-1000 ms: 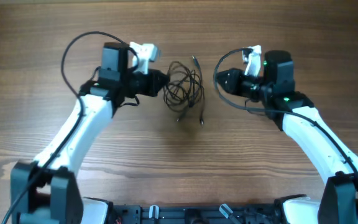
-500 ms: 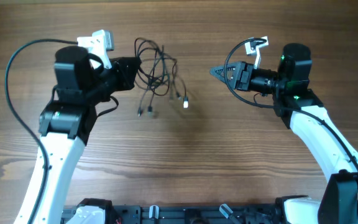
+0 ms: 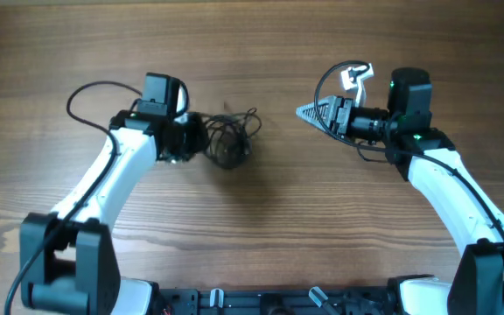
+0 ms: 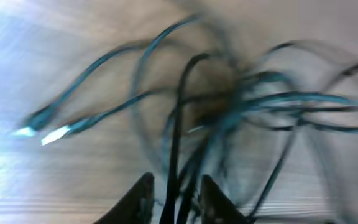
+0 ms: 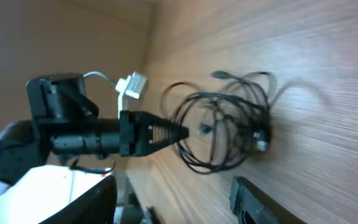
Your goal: Untangle cables
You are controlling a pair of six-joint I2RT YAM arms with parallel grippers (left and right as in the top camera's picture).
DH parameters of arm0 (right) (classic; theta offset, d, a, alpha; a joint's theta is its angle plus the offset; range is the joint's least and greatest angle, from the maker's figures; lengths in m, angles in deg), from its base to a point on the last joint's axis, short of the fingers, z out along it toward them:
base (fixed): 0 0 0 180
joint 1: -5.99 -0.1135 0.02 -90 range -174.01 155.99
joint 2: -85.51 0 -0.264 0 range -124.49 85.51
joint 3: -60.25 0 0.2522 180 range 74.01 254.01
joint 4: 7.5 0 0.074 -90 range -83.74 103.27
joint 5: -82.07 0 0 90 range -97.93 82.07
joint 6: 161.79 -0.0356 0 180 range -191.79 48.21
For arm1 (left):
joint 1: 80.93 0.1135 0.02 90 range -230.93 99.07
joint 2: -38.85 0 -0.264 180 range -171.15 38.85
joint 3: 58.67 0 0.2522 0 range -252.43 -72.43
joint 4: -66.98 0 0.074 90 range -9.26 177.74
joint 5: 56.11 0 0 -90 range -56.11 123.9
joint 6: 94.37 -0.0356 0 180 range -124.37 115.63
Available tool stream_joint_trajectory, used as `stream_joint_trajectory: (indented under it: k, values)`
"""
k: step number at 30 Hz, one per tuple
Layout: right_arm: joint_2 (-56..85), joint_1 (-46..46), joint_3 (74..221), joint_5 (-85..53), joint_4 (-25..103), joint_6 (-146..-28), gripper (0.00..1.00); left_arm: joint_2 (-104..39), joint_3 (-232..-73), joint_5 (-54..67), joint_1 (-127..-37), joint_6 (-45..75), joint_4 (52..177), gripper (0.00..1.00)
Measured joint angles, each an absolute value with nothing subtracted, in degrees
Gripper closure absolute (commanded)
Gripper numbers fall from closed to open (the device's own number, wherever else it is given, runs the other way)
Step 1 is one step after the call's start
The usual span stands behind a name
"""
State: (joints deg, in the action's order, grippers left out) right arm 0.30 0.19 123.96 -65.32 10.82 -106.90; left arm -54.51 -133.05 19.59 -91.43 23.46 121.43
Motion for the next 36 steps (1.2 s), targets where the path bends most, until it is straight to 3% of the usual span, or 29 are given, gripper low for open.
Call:
stream_joint_trajectory:
  k: [1, 2, 6, 9, 11, 12, 13, 17, 22, 24, 25, 26, 27, 28, 30, 33, 36]
  values:
    - [0.3, 0.2, 124.0, -64.4, 11.7, -106.2, 0.4, -55.2, -133.0, 21.2, -91.4, 23.2, 122.7, 0.14]
    - [0.3, 0.2, 124.0, -62.8, 13.0, -105.3, 0.4, -55.6, -133.0, 23.6, -91.4, 23.6, 124.8, 0.09]
    - [0.3, 0.1, 124.0, -59.7, 14.1, -103.9, 0.39, -55.7, -136.1, 26.7, -91.4, 23.6, 132.0, 0.09]
    - [0.3, 0.1, 124.0, -58.0, 15.8, -103.2, 0.36, -55.8, -144.9, 28.1, -91.4, 23.4, 139.0, 0.22]
    - [0.3, 0.1, 124.0, -56.2, 18.1, -103.0, 0.26, -55.8, -149.7, 28.5, -91.4, 23.5, 141.1, 0.3]
    - [0.3, 0.1, 124.0, -54.4, 20.1, -102.8, 0.17, -55.8, -151.8, 28.5, -91.4, 23.4, 141.3, 0.42]
    - [0.3, 0.1, 124.0, -52.7, 21.7, -102.7, 0.15, -55.8, -153.5, 28.5, -91.5, 23.4, 140.9, 0.46]
    - [0.3, 0.1, 124.0, -47.3, 25.1, -102.3, 0.25, -56.1, -154.3, 28.0, -93.2, 23.4, 140.6, 0.47]
    - [0.3, 0.1, 124.0, -40.0, 27.8, -102.3, 0.25, -60.0, -153.2, 27.8, -99.5, 24.1, 140.2, 0.51]
    - [0.3, 0.1, 124.0, -38.7, 28.2, -102.3, 0.25, -62.6, -152.7, 27.6, -101.9, 24.3, 140.3, 0.64]
    - [0.3, 0.1, 124.0, -38.0, 28.4, -102.3, 0.25, -63.8, -152.5, 27.6, -103.1, 24.6, 140.3, 0.77]
    - [0.3, 0.1, 124.0, -37.8, 28.6, -102.3, 0.25, -64.9, -152.5, 27.4, -104.0, 24.7, 140.3, 0.96]
    - [0.3, 0.1, 124.0, -37.4, 29.0, -102.3, 0.27, -65.8, -152.5, 27.4, -104.6, 24.9, 140.4, 0.96]
    - [0.3, 0.1, 124.0, -37.2, 29.4, -102.3, 0.44, -66.6, -152.5, 27.4, -105.2, 24.9, 140.4, 0.96]
    - [0.3, 0.1, 124.0, -37.0, 29.6, -102.2, 0.62, -67.1, -152.5, 27.4, -105.5, 24.9, 140.3, 0.96]
    - [0.3, -0.1, 124.0, -37.0, 29.9, -102.1, 0.63, -67.1, -152.6, 27.4, -105.3, 24.9, 140.6, 0.96]
    - [0.3, -1.6, 124.0, -37.3, 29.5, -101.9, 0.5, -66.7, -155.2, 27.4, -104.7, 24.8, 143.1, 0.96]
